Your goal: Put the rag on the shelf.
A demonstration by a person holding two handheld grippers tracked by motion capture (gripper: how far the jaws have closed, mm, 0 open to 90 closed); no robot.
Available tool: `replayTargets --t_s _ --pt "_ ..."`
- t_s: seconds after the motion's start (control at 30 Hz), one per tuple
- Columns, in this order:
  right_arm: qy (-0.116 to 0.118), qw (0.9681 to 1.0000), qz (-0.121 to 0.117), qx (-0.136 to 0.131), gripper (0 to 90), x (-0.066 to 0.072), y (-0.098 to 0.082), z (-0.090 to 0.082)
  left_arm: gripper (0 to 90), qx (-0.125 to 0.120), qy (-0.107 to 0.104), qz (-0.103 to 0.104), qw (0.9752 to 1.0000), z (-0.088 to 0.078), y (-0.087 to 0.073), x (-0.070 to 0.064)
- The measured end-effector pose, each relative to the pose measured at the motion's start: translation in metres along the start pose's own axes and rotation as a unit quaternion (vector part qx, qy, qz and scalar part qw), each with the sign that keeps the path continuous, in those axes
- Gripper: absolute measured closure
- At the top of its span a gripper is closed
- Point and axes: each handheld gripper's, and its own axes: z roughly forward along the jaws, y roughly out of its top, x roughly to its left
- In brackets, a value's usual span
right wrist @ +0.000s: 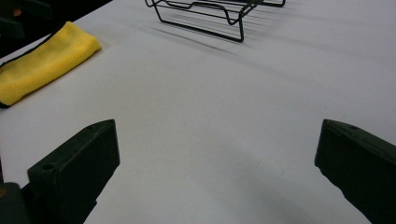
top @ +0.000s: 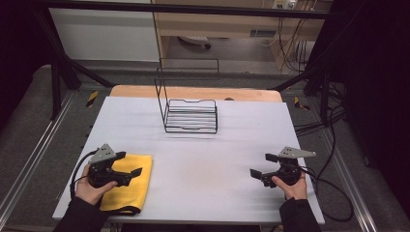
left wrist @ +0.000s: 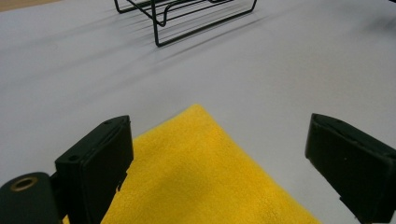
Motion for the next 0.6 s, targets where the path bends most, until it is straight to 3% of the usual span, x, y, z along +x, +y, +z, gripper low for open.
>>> replayTargets --t_s 0.6 --pt "-0.003 1.0 -0.005 0.006 0.6 0.001 0.0 0.001 7.5 0.014 -0.001 0.009 0.9999 0.008 0.011 -0.01"
